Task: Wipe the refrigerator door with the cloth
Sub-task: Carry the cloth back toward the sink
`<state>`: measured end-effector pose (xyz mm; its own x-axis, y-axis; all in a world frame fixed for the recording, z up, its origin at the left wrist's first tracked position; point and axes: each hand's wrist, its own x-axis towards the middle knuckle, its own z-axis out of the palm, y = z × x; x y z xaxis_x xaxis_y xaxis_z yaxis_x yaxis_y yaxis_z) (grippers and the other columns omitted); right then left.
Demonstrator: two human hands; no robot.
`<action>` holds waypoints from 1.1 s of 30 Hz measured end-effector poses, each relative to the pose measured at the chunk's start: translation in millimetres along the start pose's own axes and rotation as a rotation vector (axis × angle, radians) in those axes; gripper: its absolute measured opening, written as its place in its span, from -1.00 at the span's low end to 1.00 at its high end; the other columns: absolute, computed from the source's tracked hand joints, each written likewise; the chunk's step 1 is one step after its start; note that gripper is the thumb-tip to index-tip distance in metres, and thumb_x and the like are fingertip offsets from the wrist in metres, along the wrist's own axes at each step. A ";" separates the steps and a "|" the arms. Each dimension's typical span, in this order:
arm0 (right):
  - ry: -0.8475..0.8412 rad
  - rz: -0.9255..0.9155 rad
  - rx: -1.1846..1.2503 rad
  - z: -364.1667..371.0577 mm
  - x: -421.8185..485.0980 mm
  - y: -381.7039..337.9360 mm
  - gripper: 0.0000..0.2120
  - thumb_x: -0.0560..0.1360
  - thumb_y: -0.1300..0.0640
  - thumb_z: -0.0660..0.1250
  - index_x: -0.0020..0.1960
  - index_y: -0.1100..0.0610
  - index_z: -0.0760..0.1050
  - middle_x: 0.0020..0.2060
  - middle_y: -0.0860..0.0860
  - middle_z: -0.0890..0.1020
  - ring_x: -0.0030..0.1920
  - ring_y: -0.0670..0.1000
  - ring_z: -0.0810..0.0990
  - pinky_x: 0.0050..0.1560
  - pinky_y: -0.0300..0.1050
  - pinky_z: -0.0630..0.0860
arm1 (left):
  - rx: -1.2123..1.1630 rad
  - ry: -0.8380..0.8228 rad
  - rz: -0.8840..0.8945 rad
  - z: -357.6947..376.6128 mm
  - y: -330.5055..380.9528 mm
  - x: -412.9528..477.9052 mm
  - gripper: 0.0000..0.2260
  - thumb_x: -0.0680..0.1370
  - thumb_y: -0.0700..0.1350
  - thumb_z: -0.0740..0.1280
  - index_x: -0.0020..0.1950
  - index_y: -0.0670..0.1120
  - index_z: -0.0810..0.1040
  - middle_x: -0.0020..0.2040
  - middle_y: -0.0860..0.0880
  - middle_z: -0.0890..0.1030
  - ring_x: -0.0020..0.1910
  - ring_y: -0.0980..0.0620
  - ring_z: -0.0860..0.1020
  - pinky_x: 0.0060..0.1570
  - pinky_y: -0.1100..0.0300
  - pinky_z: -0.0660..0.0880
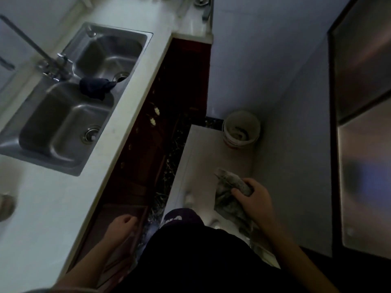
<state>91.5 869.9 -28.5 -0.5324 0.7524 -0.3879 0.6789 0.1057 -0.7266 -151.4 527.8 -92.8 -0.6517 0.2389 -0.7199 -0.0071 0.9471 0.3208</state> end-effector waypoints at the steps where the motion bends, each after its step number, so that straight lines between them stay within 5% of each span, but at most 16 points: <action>1: 0.004 0.011 -0.003 -0.8 14.5 -3.1 -0.79 0.47 0.01 0.52 0.05 0.02 0.60 -0.13 -0.08 0.65 -0.14 -0.15 0.61 -0.18 -0.24 0.47 | 0.005 -0.005 0.000 -5.0 9.0 9.9 -0.72 0.61 -0.17 0.34 -0.30 -0.06 0.61 -0.26 -0.09 0.70 -0.20 -0.02 0.63 -0.10 0.09 0.47; 7: 0.030 0.088 -0.002 -6.6 92.3 -29.3 -0.76 0.47 -0.02 0.52 0.09 -0.01 0.60 -0.13 -0.14 0.65 -0.14 -0.20 0.59 -0.24 -0.30 0.42 | -0.064 -0.040 0.048 -40.0 89.6 86.9 -0.68 0.63 -0.19 0.30 -0.34 -0.10 0.57 -0.44 -0.03 0.62 -0.37 -0.05 0.58 -0.31 0.14 0.51; 11: 0.116 0.155 0.015 -18.9 145.3 -55.2 -0.74 0.47 0.00 0.52 0.12 0.03 0.61 -0.09 -0.05 0.65 -0.10 -0.04 0.61 -0.14 -0.16 0.45 | -0.139 -0.125 0.062 -74.4 173.6 150.4 -0.76 0.64 -0.20 0.26 -0.20 -0.18 0.57 -0.25 -0.21 0.62 -0.41 -0.07 0.53 -0.40 0.20 0.43; 17: 0.140 0.179 0.073 -41.7 215.3 -90.7 -0.78 0.49 0.02 0.52 0.10 -0.02 0.59 -0.09 -0.04 0.67 -0.09 -0.03 0.64 -0.04 0.00 0.61 | -0.173 -0.093 0.197 -125.8 280.8 207.2 -0.80 0.66 -0.15 0.26 0.01 -0.21 0.64 -0.10 -0.16 0.68 -0.13 -0.07 0.65 -0.16 0.12 0.57; 22: 0.070 0.122 0.067 -51.8 292.5 -116.4 -0.77 0.49 0.06 0.53 0.07 -0.09 0.53 -0.15 -0.08 0.62 -0.13 -0.04 0.59 -0.07 -0.10 0.52 | -0.131 -0.063 0.146 -149.2 327.8 236.9 -0.80 0.66 -0.14 0.26 -0.01 -0.19 0.63 -0.12 -0.14 0.69 -0.21 -0.02 0.64 -0.31 0.23 0.45; 26: -0.026 0.084 0.080 -55.0 369.2 -145.5 -0.79 0.48 0.09 0.53 0.01 -0.07 0.53 -0.17 -0.22 0.56 -0.10 -0.05 0.59 0.01 -0.09 0.52 | -0.115 0.004 0.088 -164.8 349.8 257.2 -0.78 0.63 -0.12 0.28 -0.08 -0.19 0.65 -0.15 -0.20 0.71 -0.17 -0.15 0.69 -0.19 0.12 0.48; 31: -0.212 -0.063 0.022 -59.5 458.6 -210.9 -0.83 0.53 0.04 0.49 0.06 -0.04 0.54 -0.16 -0.18 0.58 -0.11 -0.11 0.58 -0.15 -0.27 0.44 | -0.189 0.096 0.031 -189.6 391.6 268.6 -0.80 0.61 -0.07 0.31 -0.12 -0.13 0.65 -0.20 -0.15 0.71 -0.19 -0.16 0.68 -0.05 -0.15 0.63; 33: -0.325 -0.091 0.016 -55.9 488.6 -241.2 -0.81 0.55 0.01 0.46 0.12 -0.05 0.52 -0.08 -0.08 0.60 -0.07 -0.06 0.58 -0.05 -0.17 0.48 | -0.215 0.153 0.026 -202.0 409.2 270.6 -0.80 0.60 -0.04 0.30 -0.12 -0.09 0.65 -0.21 -0.09 0.71 -0.20 -0.11 0.69 -0.11 -0.12 0.63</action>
<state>-304.1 1248.4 -11.0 -0.7256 0.4937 -0.4793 0.6143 0.1509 -0.7745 -483.9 936.8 -32.0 -0.7609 0.2119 -0.6133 -0.1393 0.8698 0.4734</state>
